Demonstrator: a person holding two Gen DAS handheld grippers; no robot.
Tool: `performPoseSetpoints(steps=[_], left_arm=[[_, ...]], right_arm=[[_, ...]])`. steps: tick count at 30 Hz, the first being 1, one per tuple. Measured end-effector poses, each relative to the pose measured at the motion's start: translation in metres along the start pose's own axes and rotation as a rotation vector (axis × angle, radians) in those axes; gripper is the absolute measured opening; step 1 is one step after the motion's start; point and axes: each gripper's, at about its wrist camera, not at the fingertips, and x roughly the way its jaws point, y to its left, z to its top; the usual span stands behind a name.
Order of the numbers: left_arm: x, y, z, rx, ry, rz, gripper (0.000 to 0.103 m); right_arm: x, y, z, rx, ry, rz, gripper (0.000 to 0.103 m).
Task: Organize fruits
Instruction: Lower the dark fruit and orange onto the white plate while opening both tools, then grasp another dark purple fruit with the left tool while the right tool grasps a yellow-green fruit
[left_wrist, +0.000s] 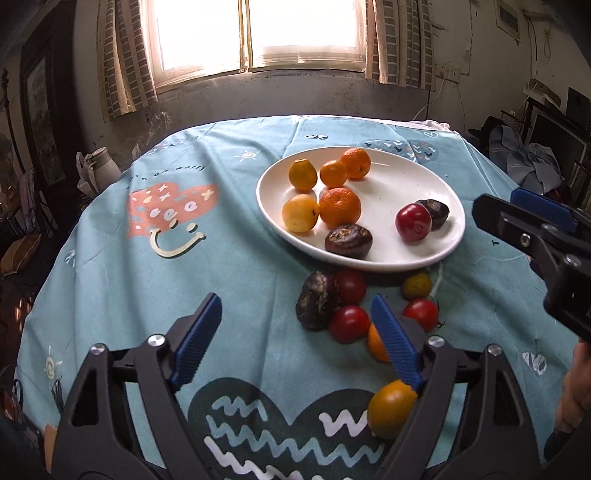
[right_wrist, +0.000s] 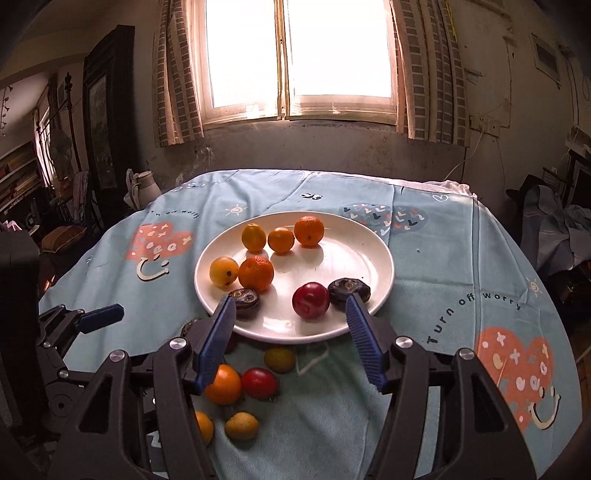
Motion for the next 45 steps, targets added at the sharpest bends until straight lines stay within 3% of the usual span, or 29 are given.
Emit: performPoseSetpoints(steps=[5,11,15,18,22,26,30,34,41,45], left_arm=[[-0.013,0.02,-0.02,-0.045,0.016,-0.024,0.091],[-0.008,0.018,-0.027,-0.024,0.036,-0.006,0.091],[0.005,0.015,-0.015,-0.011,0.031,0.042,0.09],[0.016,0.016,-0.002,-0.034,0.035,0.002,0.09],[0.031,0.009,0.008,-0.021,0.043,0.006,0.09],[0.041,0.012,0.011,0.007,0.028,0.087,0.094],[0.032,0.049,0.008,-0.083,0.035,0.178,0.093],[0.02,0.076,-0.002,-0.189,0.042,0.093,0.092],[0.025,0.035,-0.004,0.01,0.012,0.153,0.092],[0.035,0.028,-0.002,0.04,0.028,0.147,0.092]], right_arm=[[-0.017,-0.009,-0.031,0.019,0.022,-0.002,0.064],[-0.014,-0.024,-0.034,0.087,0.046,-0.009,0.064],[-0.014,-0.021,-0.034,0.086,0.051,0.001,0.065],[-0.017,-0.021,-0.034,0.085,0.046,-0.004,0.066],[-0.017,-0.026,-0.034,0.101,0.051,-0.003,0.066],[-0.016,-0.026,-0.034,0.101,0.055,-0.002,0.066],[-0.017,-0.027,-0.033,0.103,0.044,-0.004,0.066],[-0.019,-0.026,-0.033,0.1,0.04,0.003,0.066],[-0.018,-0.024,-0.034,0.097,0.044,0.0,0.066],[-0.018,-0.024,-0.034,0.094,0.048,0.002,0.066]])
